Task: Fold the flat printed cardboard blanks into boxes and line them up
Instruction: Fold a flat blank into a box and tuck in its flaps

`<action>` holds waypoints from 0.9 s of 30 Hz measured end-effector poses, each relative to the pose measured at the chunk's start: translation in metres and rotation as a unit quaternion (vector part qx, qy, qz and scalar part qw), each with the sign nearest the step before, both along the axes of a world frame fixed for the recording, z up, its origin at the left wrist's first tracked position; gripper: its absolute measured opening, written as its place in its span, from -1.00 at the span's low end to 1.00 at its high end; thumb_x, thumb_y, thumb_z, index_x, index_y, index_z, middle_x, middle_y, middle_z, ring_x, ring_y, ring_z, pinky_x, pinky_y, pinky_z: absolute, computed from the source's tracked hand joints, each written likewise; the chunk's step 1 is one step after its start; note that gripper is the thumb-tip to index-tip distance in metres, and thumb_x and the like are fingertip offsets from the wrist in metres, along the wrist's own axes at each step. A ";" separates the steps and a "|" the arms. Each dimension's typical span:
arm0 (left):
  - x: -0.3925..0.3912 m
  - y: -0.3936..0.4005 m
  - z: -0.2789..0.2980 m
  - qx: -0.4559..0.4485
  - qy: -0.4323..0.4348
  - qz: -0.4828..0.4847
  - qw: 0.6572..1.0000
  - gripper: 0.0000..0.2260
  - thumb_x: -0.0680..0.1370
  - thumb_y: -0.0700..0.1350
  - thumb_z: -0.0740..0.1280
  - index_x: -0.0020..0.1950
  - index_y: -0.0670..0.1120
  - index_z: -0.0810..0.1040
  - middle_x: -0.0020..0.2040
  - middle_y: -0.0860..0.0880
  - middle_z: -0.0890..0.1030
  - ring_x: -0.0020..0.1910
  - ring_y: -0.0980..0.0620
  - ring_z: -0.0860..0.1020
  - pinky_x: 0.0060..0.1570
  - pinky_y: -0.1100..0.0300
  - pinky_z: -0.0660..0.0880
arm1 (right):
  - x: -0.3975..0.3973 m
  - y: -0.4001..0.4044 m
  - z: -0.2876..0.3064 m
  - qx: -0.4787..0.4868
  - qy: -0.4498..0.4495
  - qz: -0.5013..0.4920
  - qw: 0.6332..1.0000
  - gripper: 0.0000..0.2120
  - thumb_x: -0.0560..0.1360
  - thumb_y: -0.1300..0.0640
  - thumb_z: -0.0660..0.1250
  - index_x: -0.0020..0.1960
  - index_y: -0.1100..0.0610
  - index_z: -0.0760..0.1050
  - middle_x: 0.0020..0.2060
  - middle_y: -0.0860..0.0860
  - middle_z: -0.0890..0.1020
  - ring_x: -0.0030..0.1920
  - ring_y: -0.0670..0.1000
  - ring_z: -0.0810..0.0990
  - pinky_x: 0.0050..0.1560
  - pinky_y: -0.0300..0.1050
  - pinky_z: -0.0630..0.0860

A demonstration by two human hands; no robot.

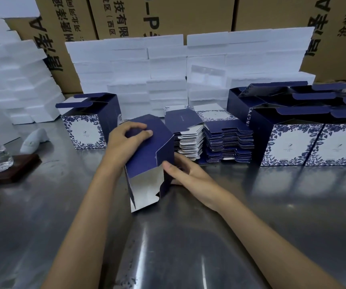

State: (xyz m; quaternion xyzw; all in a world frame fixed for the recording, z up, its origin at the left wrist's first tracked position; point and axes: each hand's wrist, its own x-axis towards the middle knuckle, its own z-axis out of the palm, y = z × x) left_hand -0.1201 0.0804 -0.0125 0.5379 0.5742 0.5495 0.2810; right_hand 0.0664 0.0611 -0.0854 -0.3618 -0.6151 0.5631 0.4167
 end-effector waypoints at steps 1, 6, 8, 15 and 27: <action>-0.005 -0.001 0.001 -0.008 0.003 -0.002 1.000 -0.86 0.48 -0.06 0.52 0.02 0.03 0.69 0.10 0.07 0.65 0.15 0.03 0.59 0.14 0.11 0.52 | 0.002 0.002 -0.001 0.018 -0.029 -0.016 0.999 -0.41 0.44 -0.19 0.48 0.43 -0.12 0.45 0.26 -0.20 0.62 0.19 -0.15 0.65 0.22 -0.13 0.58; -0.021 -0.001 0.009 -0.055 0.078 -0.029 0.995 -0.95 0.53 -0.02 0.46 -0.02 0.08 0.69 0.04 0.17 0.63 0.13 0.10 0.58 -0.01 0.26 0.47 | 0.004 0.006 -0.010 0.081 -0.122 -0.029 0.989 -0.35 0.43 -0.13 0.55 0.45 -0.07 0.43 0.25 -0.21 0.60 0.20 -0.27 0.58 0.05 -0.36 0.52; -0.024 -0.001 0.017 -0.086 0.103 -0.077 0.988 -0.90 0.54 0.06 0.45 0.01 0.11 0.70 0.01 0.26 0.63 0.17 0.19 0.55 0.05 0.30 0.46 | 0.003 0.007 -0.011 0.091 -0.135 -0.039 0.986 -0.36 0.42 -0.13 0.56 0.43 -0.06 0.43 0.22 -0.21 0.62 0.19 -0.27 0.58 0.01 -0.38 0.50; -0.033 -0.027 0.032 -0.164 0.343 -0.212 0.900 -0.13 0.06 0.31 0.48 0.37 0.41 0.33 0.57 0.32 0.00 0.56 0.22 0.07 0.51 0.07 0.19 | 0.002 0.012 -0.015 0.103 -0.151 -0.045 0.982 -0.39 0.43 -0.11 0.55 0.42 -0.07 0.44 0.18 -0.21 0.63 0.18 -0.27 0.57 -0.01 -0.45 0.44; -0.034 -0.021 0.034 -0.120 0.312 -0.261 0.905 -0.58 0.48 0.02 0.47 0.27 0.37 0.54 0.52 0.28 0.31 0.29 0.57 0.23 0.34 0.30 0.16 | -0.008 0.023 -0.013 0.116 -0.165 -0.087 0.976 -0.41 0.37 -0.27 0.51 0.32 -0.06 0.51 0.11 -0.17 0.68 0.11 -0.17 0.63 0.20 -0.05 0.58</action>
